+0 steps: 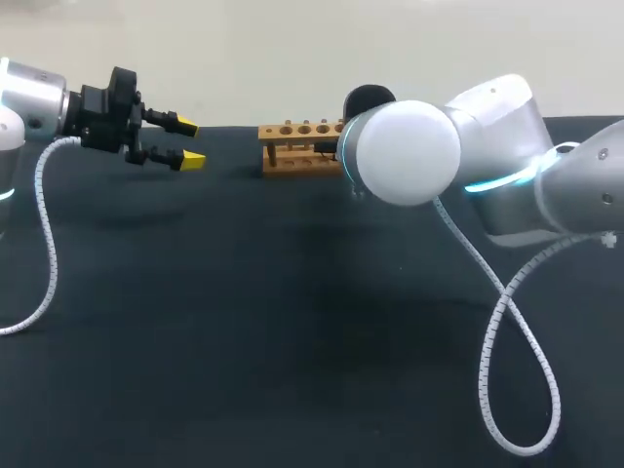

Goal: Grasp the test tube, adjust it, and insert it.

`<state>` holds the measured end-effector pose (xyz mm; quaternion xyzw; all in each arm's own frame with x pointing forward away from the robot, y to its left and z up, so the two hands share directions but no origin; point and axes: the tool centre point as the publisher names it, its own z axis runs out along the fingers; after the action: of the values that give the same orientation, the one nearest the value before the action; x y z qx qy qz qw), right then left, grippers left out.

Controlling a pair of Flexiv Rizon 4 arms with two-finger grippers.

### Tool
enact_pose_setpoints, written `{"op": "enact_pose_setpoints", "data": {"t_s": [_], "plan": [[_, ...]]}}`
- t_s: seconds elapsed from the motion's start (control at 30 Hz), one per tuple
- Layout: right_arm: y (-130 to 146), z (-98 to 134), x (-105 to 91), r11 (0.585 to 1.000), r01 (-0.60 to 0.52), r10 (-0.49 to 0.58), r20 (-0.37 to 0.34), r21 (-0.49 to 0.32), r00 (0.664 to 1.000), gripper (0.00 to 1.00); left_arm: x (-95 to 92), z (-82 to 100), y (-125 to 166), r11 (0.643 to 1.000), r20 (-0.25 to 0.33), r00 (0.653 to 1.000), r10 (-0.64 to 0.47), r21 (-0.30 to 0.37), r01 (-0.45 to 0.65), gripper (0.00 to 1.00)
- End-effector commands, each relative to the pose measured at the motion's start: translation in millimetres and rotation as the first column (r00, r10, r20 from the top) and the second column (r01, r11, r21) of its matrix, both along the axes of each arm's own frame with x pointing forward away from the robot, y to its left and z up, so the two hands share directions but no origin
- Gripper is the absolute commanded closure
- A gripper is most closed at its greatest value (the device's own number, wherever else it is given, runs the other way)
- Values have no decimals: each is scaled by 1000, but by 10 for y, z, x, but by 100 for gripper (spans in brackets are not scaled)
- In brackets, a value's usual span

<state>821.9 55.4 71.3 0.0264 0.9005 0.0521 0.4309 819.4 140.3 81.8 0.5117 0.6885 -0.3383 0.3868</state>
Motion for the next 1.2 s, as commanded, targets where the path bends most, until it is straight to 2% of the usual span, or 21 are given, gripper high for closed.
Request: {"op": "enact_pose_setpoints", "data": {"t_s": [0.03, 0.4, 1.2], "plan": [[19, -29, 48, 1000, 0, 0, -15, -3, 1000, 100, -22, -9, 3, 1000, 7, 1000, 4, -2, -4, 0], [29, -108, 39, 1000, -9, 9, -65, 7, 998, 100, -22, -9, 3, 1000, 7, 1000, 4, -2, -4, 0], [20, -277, -16, 998, -54, 62, -246, 40, 967, 100, -22, -9, 3, 1000, 7, 1000, 4, -2, -4, 0]]}}
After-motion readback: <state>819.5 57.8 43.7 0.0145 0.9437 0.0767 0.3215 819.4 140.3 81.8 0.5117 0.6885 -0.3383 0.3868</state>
